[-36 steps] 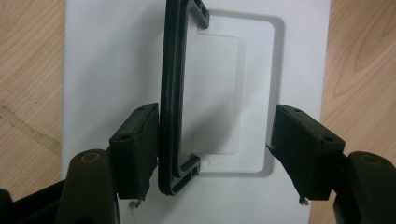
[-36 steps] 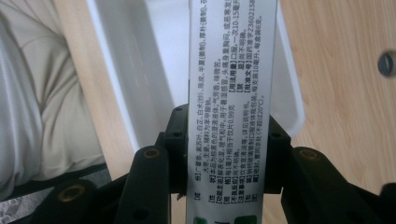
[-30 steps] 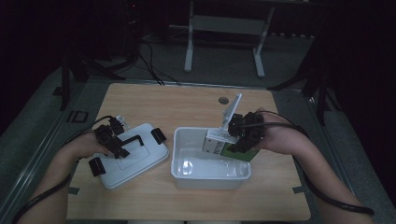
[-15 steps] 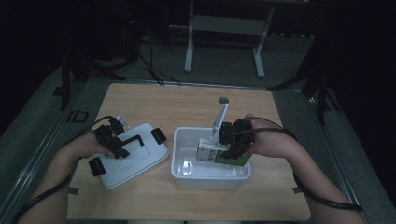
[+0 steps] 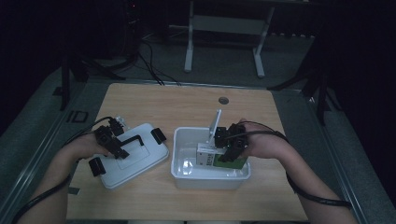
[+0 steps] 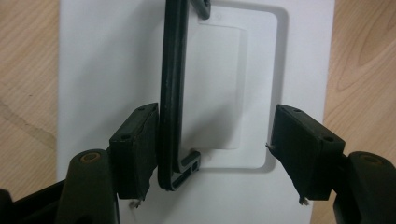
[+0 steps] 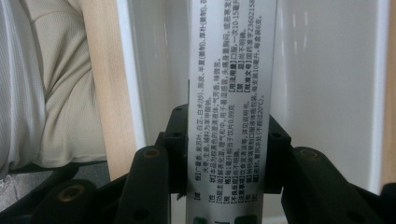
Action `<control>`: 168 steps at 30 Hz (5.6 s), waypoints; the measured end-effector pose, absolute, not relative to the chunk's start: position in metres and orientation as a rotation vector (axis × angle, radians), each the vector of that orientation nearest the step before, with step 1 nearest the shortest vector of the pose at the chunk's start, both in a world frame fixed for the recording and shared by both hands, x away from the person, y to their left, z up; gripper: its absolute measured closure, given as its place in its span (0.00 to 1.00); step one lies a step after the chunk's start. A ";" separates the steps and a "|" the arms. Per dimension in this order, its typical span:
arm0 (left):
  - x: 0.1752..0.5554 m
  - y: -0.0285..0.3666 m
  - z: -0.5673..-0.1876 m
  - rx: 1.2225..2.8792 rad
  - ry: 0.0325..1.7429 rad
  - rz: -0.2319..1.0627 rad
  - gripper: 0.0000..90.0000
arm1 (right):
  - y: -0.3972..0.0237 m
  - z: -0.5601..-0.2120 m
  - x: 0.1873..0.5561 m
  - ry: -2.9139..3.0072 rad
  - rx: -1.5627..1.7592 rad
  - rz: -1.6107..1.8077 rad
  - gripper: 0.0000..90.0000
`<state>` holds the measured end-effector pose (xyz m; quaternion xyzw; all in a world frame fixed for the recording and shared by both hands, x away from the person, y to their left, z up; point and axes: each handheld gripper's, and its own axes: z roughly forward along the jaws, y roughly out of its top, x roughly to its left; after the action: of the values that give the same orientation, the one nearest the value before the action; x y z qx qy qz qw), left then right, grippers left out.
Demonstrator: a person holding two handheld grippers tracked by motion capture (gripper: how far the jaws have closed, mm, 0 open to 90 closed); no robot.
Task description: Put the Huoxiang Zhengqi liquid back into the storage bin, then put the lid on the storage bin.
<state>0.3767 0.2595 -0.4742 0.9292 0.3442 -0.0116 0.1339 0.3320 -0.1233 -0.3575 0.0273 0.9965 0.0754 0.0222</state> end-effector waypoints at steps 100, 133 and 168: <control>0.380 0.255 -0.469 2.703 1.002 -0.002 0.44 | -0.192 -0.372 0.356 3.074 0.266 0.321 0.40; 0.384 0.250 -0.477 2.719 0.972 -0.019 0.91 | -0.273 -0.415 0.376 3.063 0.504 0.227 0.20; 0.374 0.261 -0.432 2.722 0.913 0.012 0.94 | -0.277 -0.454 0.376 3.090 0.531 0.185 0.22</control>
<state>0.3735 0.2611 -0.4322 0.9394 0.3151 0.0041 0.1347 0.3761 -0.2773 -0.4541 0.1692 0.9838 0.0589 0.0003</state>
